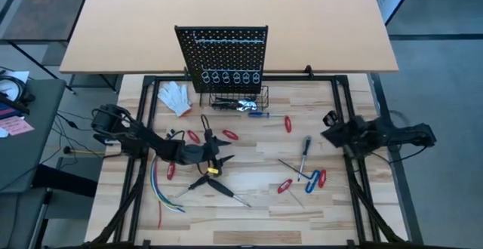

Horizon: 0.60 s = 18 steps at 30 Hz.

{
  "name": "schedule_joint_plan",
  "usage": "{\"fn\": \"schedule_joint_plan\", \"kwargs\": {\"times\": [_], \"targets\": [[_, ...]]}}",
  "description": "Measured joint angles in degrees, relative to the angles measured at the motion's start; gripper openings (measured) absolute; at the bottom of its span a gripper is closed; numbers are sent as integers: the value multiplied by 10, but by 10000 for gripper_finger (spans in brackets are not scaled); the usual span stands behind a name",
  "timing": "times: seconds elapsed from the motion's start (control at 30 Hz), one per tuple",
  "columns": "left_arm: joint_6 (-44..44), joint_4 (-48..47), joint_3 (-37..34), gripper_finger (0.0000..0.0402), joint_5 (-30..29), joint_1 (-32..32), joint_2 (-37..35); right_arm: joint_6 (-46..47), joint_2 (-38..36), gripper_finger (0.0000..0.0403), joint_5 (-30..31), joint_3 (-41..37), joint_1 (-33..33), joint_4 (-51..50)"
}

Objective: Hang tools onto peg board
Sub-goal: Hang the gray screwdriver on the black pegboard

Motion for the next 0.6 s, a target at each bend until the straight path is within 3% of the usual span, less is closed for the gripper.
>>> {"fn": "schedule_joint_plan", "kwargs": {"times": [0.2,0.3,0.47,0.6], "targets": [[5,16,-5,244,0,1,4,34,1,18,1,17,-2,26],[15,13,-6,244,-6,2,4,40,27,18,36,18,-5,8],[29,8,-6,244,-35,2,4,72,116,18,156,19,-18,-24],[63,11,-6,244,-56,2,4,75,210,18,174,19,-32,-1]]}}
